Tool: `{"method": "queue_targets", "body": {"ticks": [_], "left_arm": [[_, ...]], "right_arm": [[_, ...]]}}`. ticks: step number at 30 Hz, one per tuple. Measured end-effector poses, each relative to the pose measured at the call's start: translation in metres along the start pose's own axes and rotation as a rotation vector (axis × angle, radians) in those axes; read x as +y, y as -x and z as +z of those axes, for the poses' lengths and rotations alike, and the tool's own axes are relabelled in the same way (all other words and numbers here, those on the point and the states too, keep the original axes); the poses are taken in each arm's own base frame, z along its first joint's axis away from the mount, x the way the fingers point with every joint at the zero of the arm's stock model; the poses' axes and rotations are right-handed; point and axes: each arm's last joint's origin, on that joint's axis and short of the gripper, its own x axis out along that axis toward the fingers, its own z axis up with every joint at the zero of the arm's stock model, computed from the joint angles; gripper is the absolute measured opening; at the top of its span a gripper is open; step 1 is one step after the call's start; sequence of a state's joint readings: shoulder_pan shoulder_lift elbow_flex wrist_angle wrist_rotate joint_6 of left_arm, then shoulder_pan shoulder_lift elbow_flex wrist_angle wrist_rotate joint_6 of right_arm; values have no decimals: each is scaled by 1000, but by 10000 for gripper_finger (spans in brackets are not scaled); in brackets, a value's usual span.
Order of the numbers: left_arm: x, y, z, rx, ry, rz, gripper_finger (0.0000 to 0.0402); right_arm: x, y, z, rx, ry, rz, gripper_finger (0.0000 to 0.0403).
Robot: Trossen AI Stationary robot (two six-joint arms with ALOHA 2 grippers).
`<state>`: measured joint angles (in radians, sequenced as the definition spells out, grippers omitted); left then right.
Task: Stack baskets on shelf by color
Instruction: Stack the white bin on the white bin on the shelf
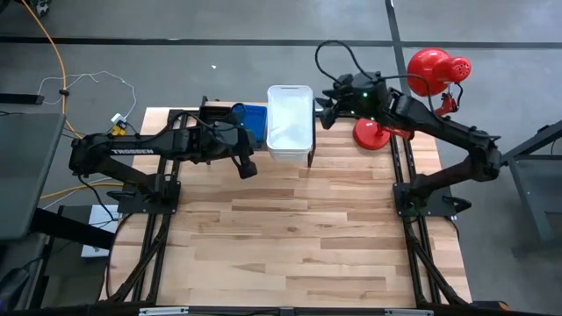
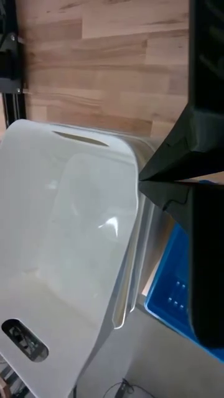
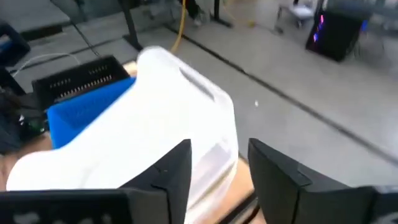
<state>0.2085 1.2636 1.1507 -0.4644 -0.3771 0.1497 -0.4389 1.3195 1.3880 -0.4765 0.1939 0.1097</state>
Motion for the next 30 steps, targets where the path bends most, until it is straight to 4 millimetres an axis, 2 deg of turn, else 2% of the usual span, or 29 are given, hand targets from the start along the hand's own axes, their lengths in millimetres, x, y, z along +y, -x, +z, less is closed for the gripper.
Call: {"method": "queue_targets", "body": {"ticks": [6, 13, 20, 30], "left_arm": [[0, 0, 0, 1, 41, -1, 0], [0, 0, 0, 2, 68, -1, 0], [0, 0, -1, 9, 110, 4, 0], [1, 2, -8, 83, 132, 48, 0]], "right_arm": [[13, 0, -10, 70, -82, -28, 156], [31, 2, -12, 43, -167, -73, 156], [37, 2, -14, 18, -253, -145, 156], [47, -28, -26, 71, -288, -159, 156]]}}
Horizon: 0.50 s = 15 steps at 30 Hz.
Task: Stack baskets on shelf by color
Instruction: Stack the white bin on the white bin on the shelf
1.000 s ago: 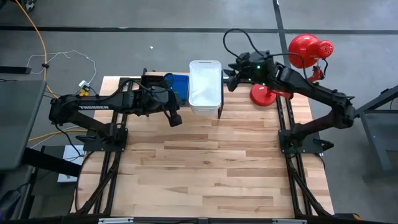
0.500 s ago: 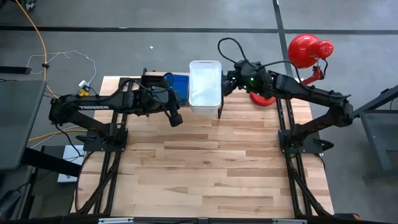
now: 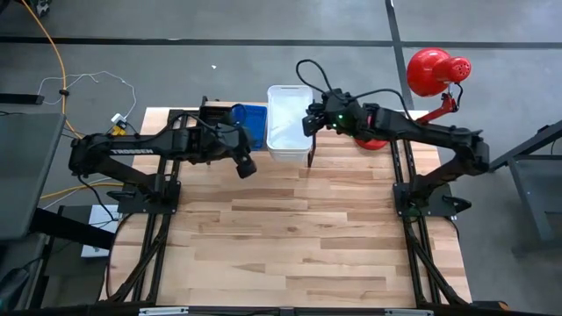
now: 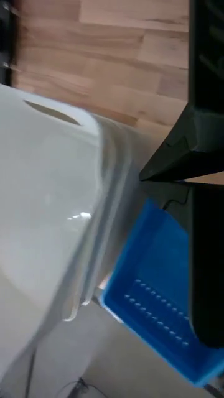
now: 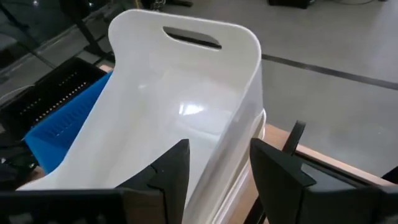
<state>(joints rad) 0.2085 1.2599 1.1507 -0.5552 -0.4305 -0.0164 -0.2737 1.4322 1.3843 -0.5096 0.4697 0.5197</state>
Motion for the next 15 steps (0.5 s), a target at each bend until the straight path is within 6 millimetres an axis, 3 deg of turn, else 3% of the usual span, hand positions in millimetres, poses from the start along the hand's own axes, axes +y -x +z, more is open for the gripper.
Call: {"method": "queue_targets", "body": {"ticks": [9, 15], "left_arm": [[3, 2, -11, 106, -35, 53, 0], [4, 2, -11, 106, -49, 83, 0]], "right_arm": [[-1, -2, 0, -18, 4, -36, 148], [-3, -5, 2, -19, -14, -32, 76]]}}
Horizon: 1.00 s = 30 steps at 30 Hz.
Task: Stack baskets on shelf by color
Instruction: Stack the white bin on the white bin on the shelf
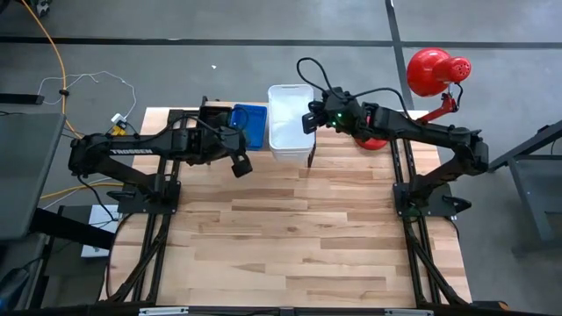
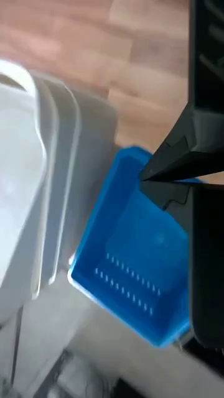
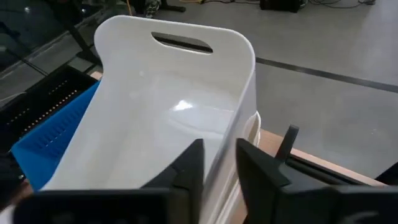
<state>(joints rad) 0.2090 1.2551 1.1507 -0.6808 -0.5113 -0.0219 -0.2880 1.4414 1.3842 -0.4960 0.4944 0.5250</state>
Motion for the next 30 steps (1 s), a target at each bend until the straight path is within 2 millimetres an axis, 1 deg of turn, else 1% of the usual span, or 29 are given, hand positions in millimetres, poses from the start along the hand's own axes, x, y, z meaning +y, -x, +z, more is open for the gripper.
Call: {"method": "queue_targets", "body": {"ticks": [4, 6, 9, 11, 16, 19, 23, 27, 30], "left_arm": [[6, 5, 0, -14, -11, 97, 0], [10, 11, 0, -29, -13, 123, 0], [16, 22, 0, -62, 13, 134, 0], [20, 29, -1, -82, 28, 124, 0], [26, 39, -2, -110, 55, 117, 0], [26, 41, -3, -114, 57, 117, 0], [26, 40, -3, -112, 41, 117, 0], [26, 40, -2, -111, 38, 109, 0], [26, 40, -2, -111, 38, 105, 0]], "right_arm": [[0, 0, 1, -9, -2, -8, 21], [1, 0, 2, -23, -11, 1, 6], [3, 3, 8, -53, -29, 19, 9], [4, 6, 14, -70, -39, 33, 5], [8, 18, 33, -114, -56, 64, 2], [9, 31, 48, -126, -52, 79, 1], [6, 50, 64, -92, -65, 85, 0], [0, 61, 70, -2, -106, 116, 0], [-2, 63, 71, 52, -148, 139, 0]]}}
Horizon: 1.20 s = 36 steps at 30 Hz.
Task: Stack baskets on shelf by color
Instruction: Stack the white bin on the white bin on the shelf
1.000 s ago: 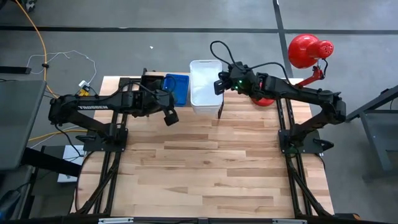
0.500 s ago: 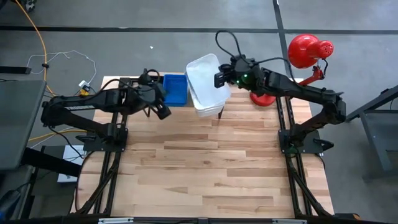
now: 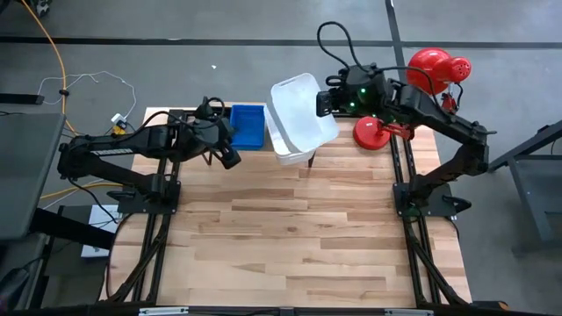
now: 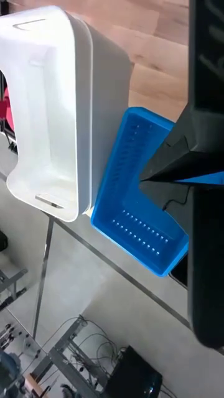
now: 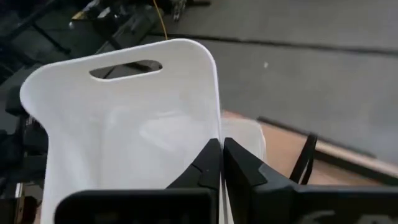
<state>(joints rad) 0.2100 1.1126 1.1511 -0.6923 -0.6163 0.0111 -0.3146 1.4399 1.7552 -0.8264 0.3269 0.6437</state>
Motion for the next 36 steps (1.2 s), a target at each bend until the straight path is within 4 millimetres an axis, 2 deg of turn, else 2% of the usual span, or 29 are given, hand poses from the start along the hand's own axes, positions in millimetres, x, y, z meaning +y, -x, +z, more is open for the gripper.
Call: {"method": "queue_targets", "body": {"ticks": [5, 12, 15, 36], "left_arm": [[0, 0, 0, 0, 7, -7, 0], [-1, 0, 0, 1, 24, -47, 0], [-2, 0, 0, 1, 26, -60, 0], [-2, 0, 0, 2, 25, -64, 0]], "right_arm": [[1, -9, -3, 19, -61, -8, 0], [-7, -46, -5, 94, -121, -45, 0], [-13, -55, -5, 114, -136, -69, 0], [-29, -59, -14, 262, -140, -153, 0]]}}
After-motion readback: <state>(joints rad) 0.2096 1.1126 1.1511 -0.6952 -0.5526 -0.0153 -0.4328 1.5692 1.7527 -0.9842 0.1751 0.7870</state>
